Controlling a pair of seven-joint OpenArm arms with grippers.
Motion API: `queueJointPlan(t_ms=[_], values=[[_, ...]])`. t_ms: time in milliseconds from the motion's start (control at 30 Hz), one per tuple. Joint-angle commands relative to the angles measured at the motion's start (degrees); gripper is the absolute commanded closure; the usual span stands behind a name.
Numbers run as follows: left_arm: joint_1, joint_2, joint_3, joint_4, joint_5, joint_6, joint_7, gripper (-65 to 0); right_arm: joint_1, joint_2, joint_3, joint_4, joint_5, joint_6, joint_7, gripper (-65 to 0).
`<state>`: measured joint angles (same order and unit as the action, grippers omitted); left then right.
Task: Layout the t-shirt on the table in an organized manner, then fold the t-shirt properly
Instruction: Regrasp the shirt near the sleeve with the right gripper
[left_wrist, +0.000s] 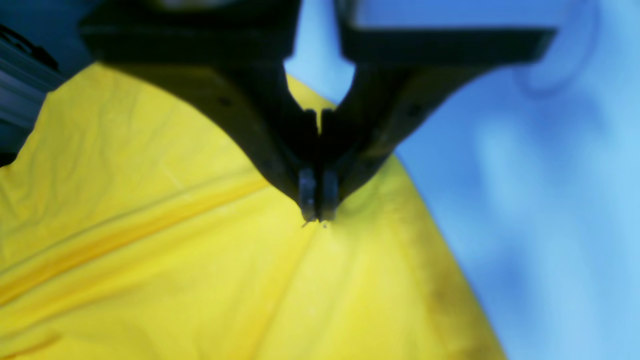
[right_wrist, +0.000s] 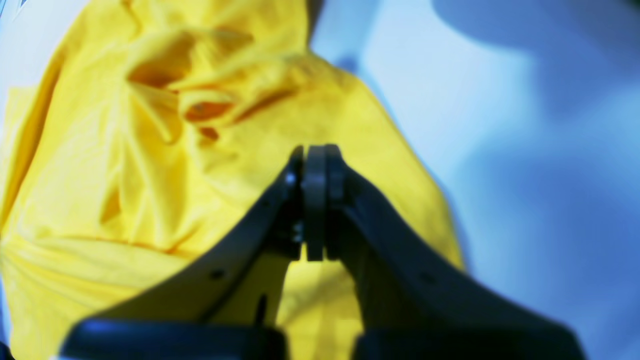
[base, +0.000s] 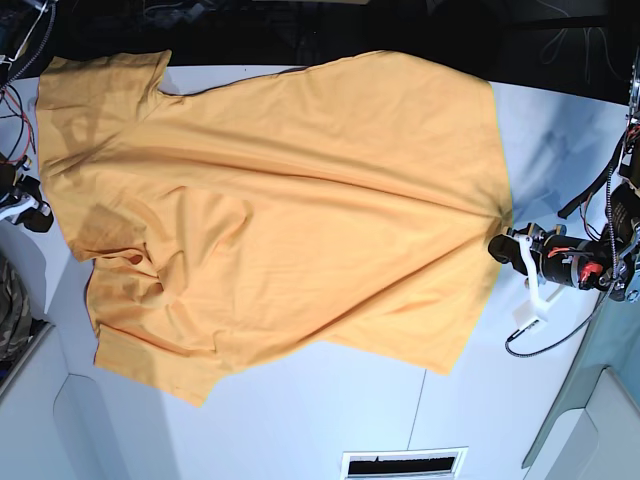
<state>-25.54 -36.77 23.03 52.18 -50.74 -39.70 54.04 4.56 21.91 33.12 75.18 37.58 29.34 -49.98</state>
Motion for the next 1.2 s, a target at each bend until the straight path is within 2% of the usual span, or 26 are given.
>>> queueJointPlan(t_ms=[0,200,333,433,667,867,1100,1167], values=[[-1.0,-0.7,-0.4,0.7,-1.6,-0.3,-0.4,0.0,2.4,0.9,-1.7,0.8,-0.8,0.5,2.2,0.0],[3.2,0.0,-0.4,2.3,-5.6,-0.3,1.5,0.0,10.0,-1.2,-15.8,-2.6,-15.8,-1.1,10.8,0.0],[6.9,0.2,-0.4,8.1,-5.2,-0.3,1.5,0.0,16.8,-1.3,-23.1,-12.8,-18.6,-1.1,17.9,0.0],[8.9,0.3,-0.4,11.2,-5.0,-0.3,1.5,0.0,22.1,-1.3,-26.3,-21.9,-20.6,-2.7,21.8,0.0],[11.4,0.3,-0.4,11.9,-5.0,-0.3,1.5,0.0,28.8,-1.0,-27.6,-37.3,-25.1,-5.9,25.0,0.0],[11.4,0.3,-0.4,11.9,-4.6,-0.3,1.6,0.0,29.2,1.5,-27.6,-39.0,-28.2,-11.1,28.0,0.0],[11.4,0.3,-0.4,12.0,-4.5,-0.3,1.9,0.0,29.3,4.7,-27.6,-39.0,-27.6,-11.1,29.1,0.0],[11.4,0.6,-0.4,12.0,-5.3,-0.3,1.9,0.0,29.2,5.2,-27.4,-38.7,-24.8,-11.1,25.4,0.0]])
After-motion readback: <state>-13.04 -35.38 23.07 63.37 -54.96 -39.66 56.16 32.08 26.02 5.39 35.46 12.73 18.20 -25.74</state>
